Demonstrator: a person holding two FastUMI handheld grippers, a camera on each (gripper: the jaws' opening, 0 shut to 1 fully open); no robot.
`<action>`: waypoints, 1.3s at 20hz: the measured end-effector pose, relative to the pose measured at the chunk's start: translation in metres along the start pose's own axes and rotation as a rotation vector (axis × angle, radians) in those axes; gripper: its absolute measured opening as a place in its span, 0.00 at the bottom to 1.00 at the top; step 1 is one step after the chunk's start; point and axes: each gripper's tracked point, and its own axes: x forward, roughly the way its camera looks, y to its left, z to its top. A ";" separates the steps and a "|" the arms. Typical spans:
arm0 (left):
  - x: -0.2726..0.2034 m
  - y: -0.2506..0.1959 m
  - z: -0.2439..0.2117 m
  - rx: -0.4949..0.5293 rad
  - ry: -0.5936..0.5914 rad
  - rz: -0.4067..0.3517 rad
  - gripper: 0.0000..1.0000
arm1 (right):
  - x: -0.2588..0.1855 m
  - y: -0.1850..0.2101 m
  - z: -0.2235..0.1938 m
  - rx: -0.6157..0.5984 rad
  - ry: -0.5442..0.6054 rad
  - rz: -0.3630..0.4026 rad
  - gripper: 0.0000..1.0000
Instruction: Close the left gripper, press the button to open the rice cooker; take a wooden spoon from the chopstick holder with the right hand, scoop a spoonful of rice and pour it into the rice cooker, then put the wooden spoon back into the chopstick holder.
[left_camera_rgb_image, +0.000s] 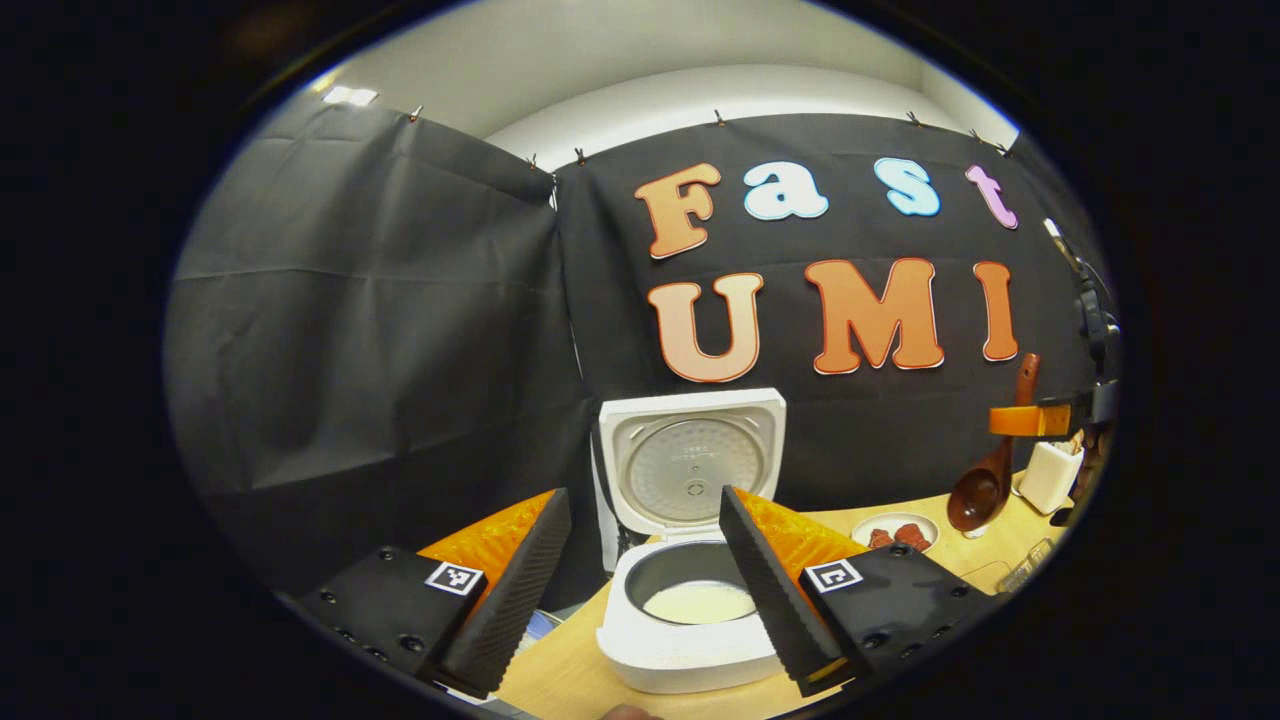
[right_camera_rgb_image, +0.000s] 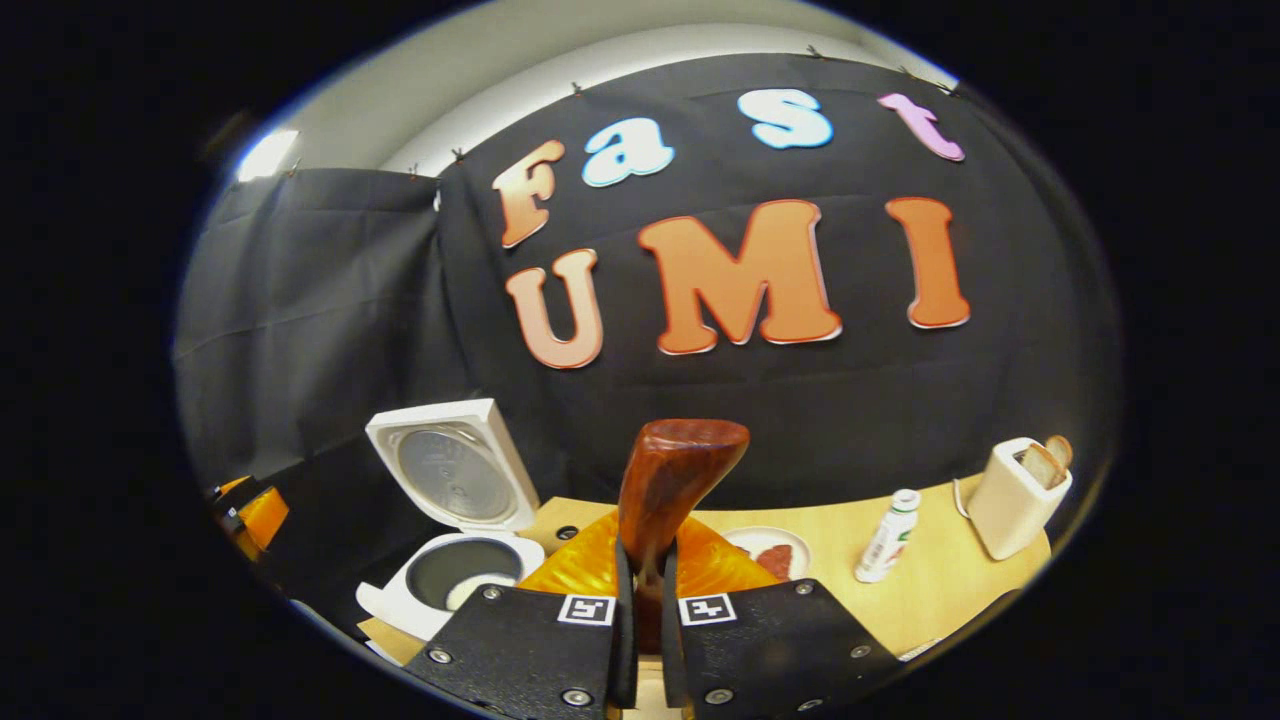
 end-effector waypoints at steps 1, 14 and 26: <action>-0.001 -0.007 0.002 -0.001 0.000 -0.007 0.99 | -0.009 -0.025 -0.005 0.012 0.009 -0.040 0.10; -0.003 -0.081 0.038 0.019 -0.021 -0.022 0.99 | -0.101 -0.229 -0.108 0.183 0.132 -0.355 0.10; 0.017 -0.107 0.048 0.051 -0.006 -0.059 0.99 | -0.086 -0.252 -0.184 0.271 0.176 -0.318 0.13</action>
